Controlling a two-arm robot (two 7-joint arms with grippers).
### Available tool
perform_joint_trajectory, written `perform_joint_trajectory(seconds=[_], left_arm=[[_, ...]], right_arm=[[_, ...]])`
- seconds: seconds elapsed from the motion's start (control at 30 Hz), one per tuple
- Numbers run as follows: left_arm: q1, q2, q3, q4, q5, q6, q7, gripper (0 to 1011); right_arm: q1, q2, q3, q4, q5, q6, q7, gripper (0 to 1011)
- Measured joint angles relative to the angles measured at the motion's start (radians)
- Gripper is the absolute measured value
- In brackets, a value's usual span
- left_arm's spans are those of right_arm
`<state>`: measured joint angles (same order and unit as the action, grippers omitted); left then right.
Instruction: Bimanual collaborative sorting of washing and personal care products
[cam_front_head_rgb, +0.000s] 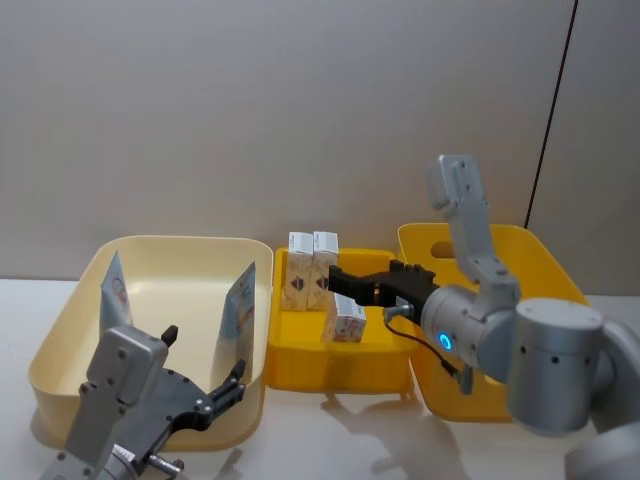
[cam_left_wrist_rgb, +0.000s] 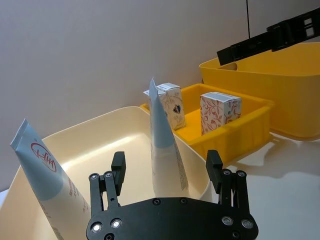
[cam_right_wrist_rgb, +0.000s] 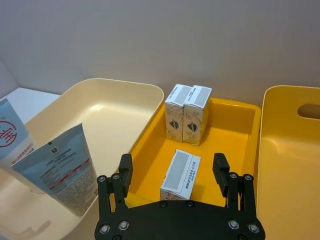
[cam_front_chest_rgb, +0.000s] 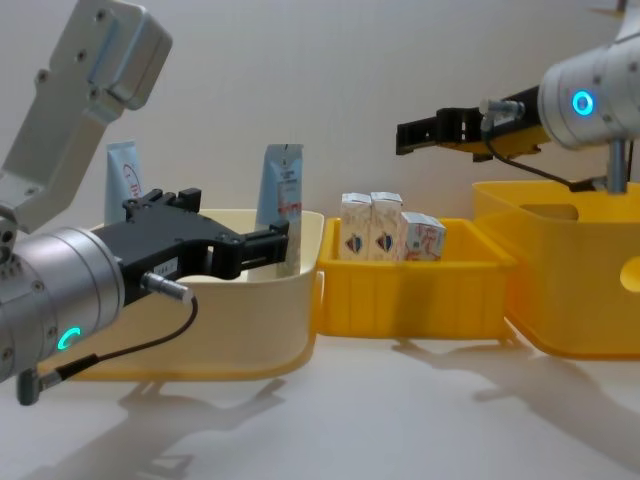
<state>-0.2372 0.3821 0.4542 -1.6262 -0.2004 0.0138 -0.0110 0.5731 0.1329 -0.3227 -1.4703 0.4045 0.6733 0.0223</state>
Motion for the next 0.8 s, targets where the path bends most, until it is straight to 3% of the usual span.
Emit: perform_joint_trajectory(seconds=[0.33,0.8], left_arm=[[0.0,0.0,0.0,0.0,0.0,0.0,0.0,1003],[0.0,0.0,0.0,0.0,0.0,0.0,0.0,1003]], right_arm=[[0.091,-0.042,0.005,0.09,-0.003,0.113,-0.032,1001],[0.133,-0.069,0.015,0.177,-0.004,0.198,-0.055,1001]])
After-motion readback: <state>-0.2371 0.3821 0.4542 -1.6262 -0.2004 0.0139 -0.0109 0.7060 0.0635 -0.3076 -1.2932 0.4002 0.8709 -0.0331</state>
